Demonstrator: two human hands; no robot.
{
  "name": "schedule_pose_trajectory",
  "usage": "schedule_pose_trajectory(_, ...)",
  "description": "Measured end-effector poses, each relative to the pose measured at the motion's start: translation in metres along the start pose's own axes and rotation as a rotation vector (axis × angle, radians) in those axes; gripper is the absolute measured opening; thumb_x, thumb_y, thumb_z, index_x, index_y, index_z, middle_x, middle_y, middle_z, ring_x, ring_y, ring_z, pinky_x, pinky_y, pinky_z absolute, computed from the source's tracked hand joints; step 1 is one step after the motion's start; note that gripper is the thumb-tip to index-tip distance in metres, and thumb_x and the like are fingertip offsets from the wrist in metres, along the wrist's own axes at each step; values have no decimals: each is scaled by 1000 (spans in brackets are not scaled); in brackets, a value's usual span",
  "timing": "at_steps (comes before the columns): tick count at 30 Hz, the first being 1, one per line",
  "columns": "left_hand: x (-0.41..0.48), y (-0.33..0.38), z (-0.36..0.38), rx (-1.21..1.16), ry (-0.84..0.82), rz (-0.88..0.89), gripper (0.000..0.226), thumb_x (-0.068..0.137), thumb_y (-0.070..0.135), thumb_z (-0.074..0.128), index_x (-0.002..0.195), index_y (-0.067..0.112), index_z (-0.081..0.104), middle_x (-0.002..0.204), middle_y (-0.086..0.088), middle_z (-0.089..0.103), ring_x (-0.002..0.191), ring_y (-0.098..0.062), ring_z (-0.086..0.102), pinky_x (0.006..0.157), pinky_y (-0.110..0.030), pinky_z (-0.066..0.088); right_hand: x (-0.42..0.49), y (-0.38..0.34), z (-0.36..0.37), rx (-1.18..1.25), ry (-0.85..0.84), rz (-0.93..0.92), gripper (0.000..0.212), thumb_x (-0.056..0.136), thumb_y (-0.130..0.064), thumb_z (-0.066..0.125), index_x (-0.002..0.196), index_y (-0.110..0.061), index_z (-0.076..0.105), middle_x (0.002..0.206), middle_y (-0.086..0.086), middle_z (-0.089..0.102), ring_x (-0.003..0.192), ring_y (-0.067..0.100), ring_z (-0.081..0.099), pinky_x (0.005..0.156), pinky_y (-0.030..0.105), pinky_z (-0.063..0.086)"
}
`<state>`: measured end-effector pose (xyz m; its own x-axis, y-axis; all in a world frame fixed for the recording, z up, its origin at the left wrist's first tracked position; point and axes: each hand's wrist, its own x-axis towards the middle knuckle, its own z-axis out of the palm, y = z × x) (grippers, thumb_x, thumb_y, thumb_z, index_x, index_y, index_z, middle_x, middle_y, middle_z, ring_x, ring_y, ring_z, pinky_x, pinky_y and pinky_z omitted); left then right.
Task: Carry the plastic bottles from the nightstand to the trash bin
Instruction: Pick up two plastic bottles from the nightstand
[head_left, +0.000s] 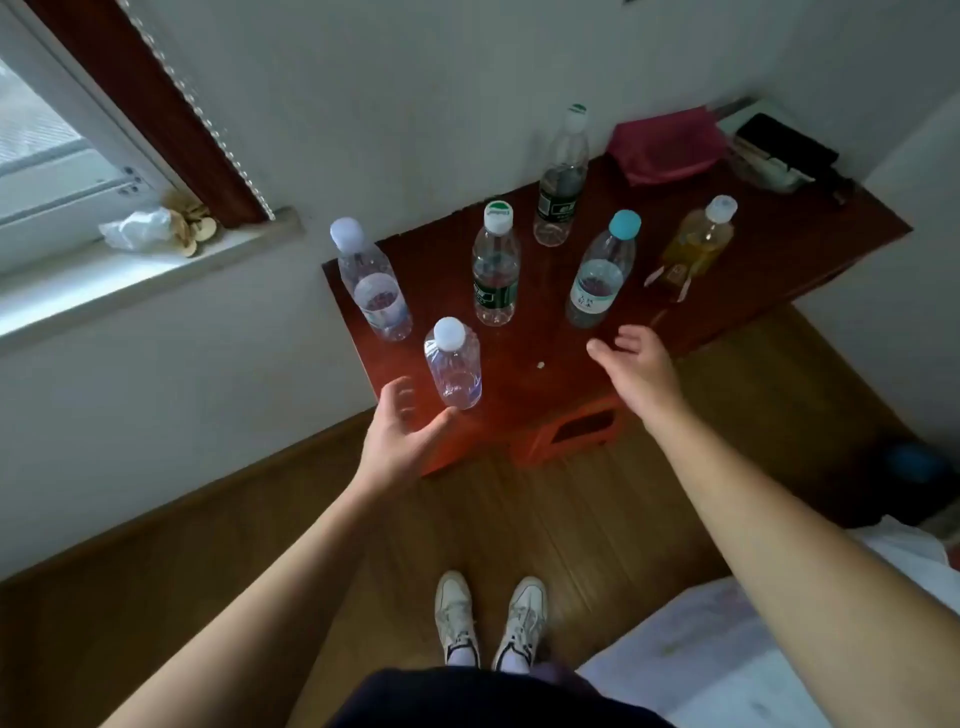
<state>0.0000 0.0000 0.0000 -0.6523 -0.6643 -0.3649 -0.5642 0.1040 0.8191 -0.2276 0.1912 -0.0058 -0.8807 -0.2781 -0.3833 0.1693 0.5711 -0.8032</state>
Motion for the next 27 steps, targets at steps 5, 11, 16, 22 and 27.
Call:
schedule_pose_trajectory(5,32,18,29,-30,38,55,95,65,57,84,145,35,36,140,7,55,127,-10,55,105,-38,51,45,-22,10,59,79,-9,93,71,-49,82,147,-19,37,145,2,50,129,16,52,103,34,47)
schedule_pose_trajectory(11,48,24,40,-53,89,53,74,70,44,86,134,33,51,122,12,67,110,-5,66,98,-36,56,64,-31,14,87,149,-141,63,77,-32,82,130,-20,50,117,-13,58,96,-5,54,81,12,41)
schedule_pose_trajectory(16,39,20,24,-125,103,25,66,74,45,84,131,27,57,118,8,73,107,-8,70,94,-36,59,55,-35,9,62,123,-200,48,78,-34,78,118,-22,56,108,-13,64,96,0,61,87,24,49)
schedule_pose_trajectory(22,-18,-1,-23,-89,125,-24,46,79,36,82,118,21,66,103,7,76,93,2,71,74,-12,54,-23,1,6,96,9,-244,42,78,-31,79,111,-24,55,107,-6,69,98,10,68,84,33,56)
schedule_pose_trajectory(27,-80,-40,-57,-49,136,-105,34,79,37,78,107,24,65,98,7,75,89,7,69,70,-12,52,-114,64,14,121,-145,-152,44,81,-16,80,115,-20,52,111,5,66,101,20,67,85,38,59)
